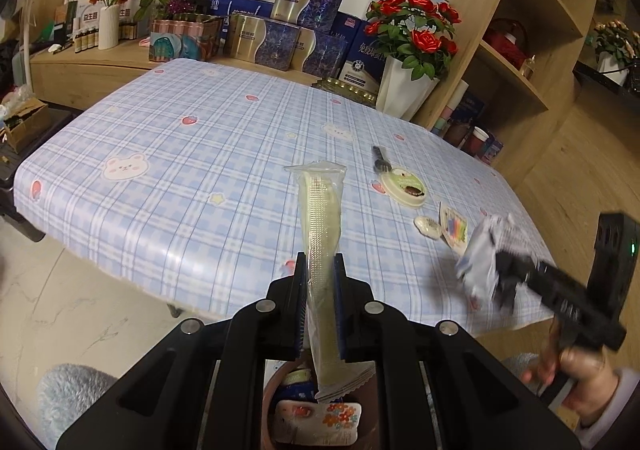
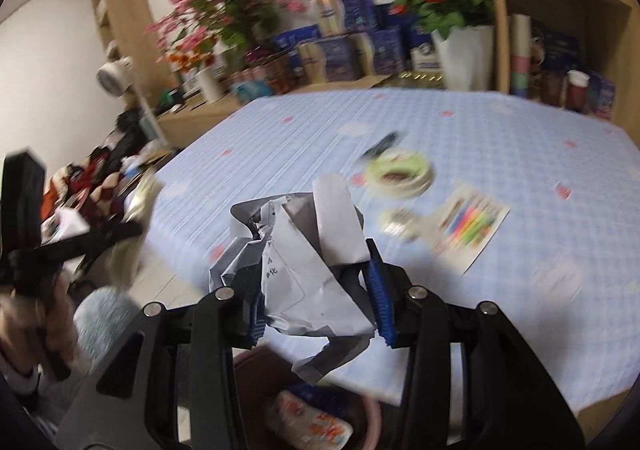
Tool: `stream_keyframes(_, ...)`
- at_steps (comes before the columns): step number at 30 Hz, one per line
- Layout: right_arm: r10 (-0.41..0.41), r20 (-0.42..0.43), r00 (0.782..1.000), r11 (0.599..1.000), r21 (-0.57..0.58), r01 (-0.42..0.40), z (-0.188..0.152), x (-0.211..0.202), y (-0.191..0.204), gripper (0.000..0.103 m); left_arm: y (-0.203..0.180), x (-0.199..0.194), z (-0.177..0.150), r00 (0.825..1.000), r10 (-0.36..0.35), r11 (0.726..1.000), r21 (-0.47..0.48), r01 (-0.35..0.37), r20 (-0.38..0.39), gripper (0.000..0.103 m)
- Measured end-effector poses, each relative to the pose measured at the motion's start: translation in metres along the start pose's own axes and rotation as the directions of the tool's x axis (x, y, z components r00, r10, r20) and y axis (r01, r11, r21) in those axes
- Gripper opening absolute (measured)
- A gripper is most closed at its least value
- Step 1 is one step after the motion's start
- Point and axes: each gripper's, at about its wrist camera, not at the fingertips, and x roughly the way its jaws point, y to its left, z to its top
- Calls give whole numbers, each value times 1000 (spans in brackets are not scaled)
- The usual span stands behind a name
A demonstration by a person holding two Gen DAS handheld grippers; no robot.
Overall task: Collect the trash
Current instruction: 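Drop the white paper into the brown bin with the right tool while the left tool drops the sleeve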
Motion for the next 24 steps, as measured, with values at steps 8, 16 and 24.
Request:
stream_keyframes(8,56,-147,988,998,22,-54,-67,20,40,44,6,-19,-19,1000,14,1000,13,-14,-8,12)
stream_keyframes(16,36,-303,952,999,-26,-46,-104,46,60,44,11,-29,-35,1000,11,1000,2,-11,-15,12)
stream_keyframes(24,34,-344,938,998,-35,-48,-113,57,63,60,11,-27,-42,1000,6,1000,-9,-6,-26,12)
